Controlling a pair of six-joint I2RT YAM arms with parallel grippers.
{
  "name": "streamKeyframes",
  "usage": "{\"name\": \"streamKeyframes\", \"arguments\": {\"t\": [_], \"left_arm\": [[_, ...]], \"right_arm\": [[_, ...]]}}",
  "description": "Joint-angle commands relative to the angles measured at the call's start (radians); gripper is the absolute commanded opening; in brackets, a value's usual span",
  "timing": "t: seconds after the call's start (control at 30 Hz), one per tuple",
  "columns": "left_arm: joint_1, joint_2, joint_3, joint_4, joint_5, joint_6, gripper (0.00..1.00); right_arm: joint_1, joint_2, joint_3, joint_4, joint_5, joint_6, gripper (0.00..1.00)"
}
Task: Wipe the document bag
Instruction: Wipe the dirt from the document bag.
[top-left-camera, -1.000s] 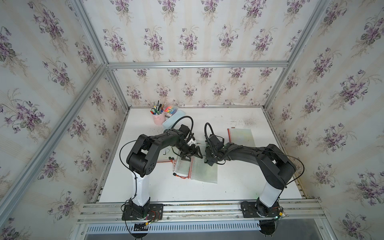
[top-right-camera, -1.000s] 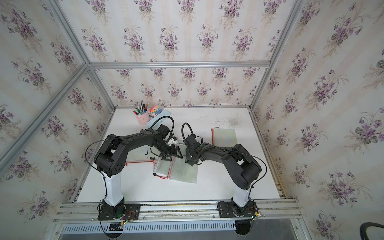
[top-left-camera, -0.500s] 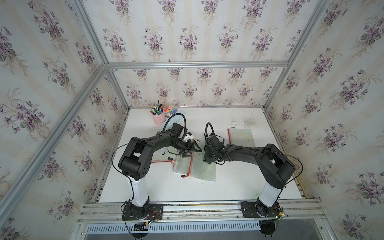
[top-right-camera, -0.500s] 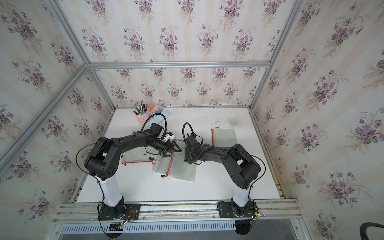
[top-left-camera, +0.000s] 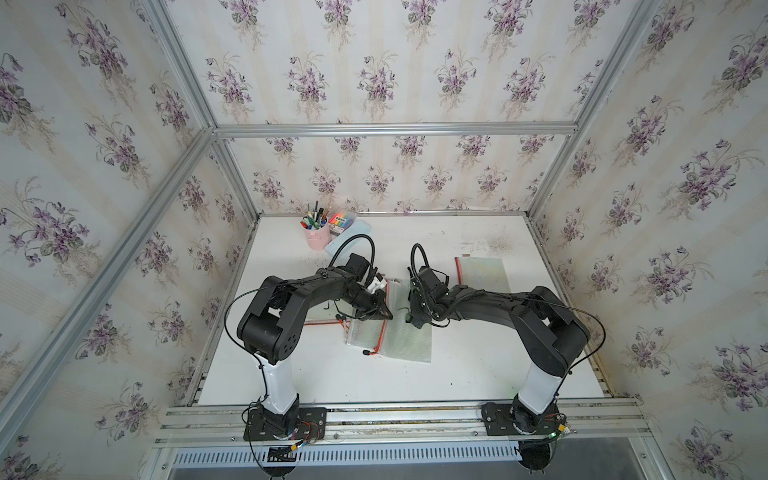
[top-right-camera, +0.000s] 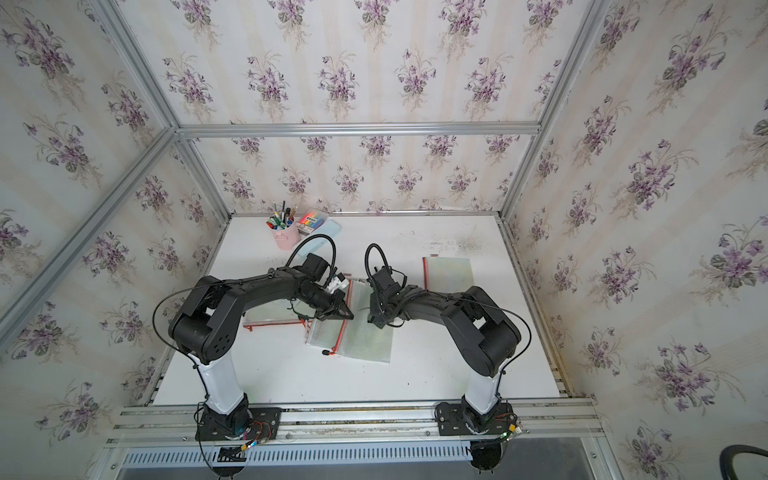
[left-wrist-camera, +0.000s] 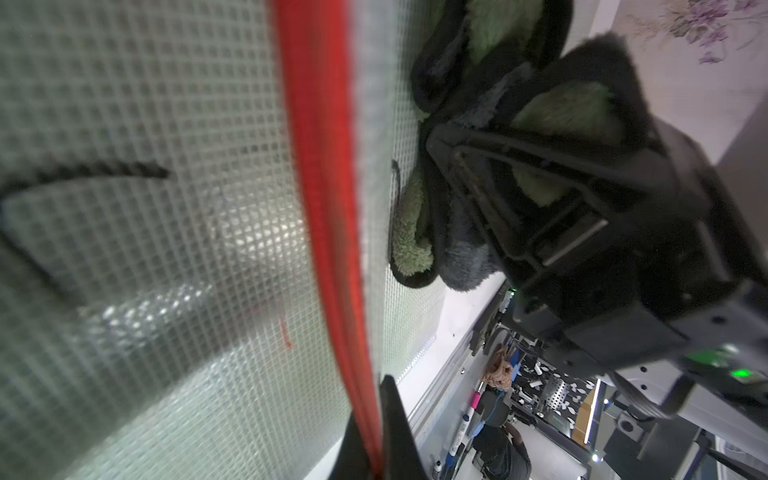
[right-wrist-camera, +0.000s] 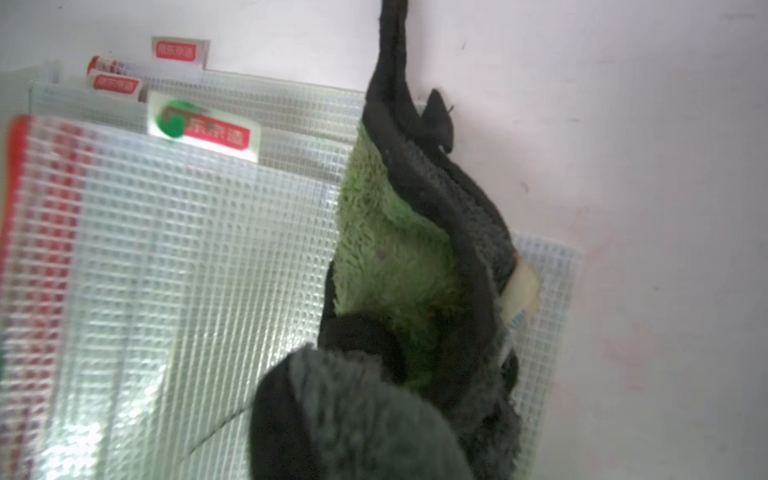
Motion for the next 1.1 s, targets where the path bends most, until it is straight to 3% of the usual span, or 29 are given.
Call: {"name": "streamKeyframes", "arguments": {"t": [0.0, 0.07, 0.23, 0.37, 0.5, 0.67, 0.9, 1.07], "left_arm": [[-0.021, 0.031, 0.016, -0.037, -0.047, 0.025, 0.0], [-0.033, 0.046, 0.029, -0.033, -0.058, 0.024, 0.0], [-0.036, 0.075, 0.052, -0.026, -0.062, 0.016, 0.0], [-0.036, 0.084, 0.06, -0.028, -0.064, 0.016, 0.0], [-0.036, 0.1, 0.031, 0.0, -0.062, -0.006, 0.0], [-0.036, 0.12, -0.016, 0.059, -0.049, -0.042, 0.0], [-0.04, 0.143, -0.007, 0.089, -0.036, -0.07, 0.0], [-0.04, 0.142, -0.001, 0.09, -0.041, -0.076, 0.0]], "right_arm": [[0.047, -0.049, 0.055, -0.183, 0.033, -0.046, 0.13], [0.083, -0.076, 0.091, -0.187, 0.039, -0.076, 0.13], [0.089, 0.018, 0.105, -0.091, -0.111, -0.076, 0.12], [0.08, 0.1, 0.078, -0.078, -0.047, -0.031, 0.11], [0.023, 0.071, -0.03, 0.019, -0.003, 0.022, 0.12], [-0.027, 0.078, 0.0, -0.142, 0.183, -0.001, 0.11], [0.114, 0.037, 0.114, -0.08, -0.007, -0.102, 0.13], [0.085, 0.1, 0.092, -0.173, 0.051, -0.087, 0.11]]}}
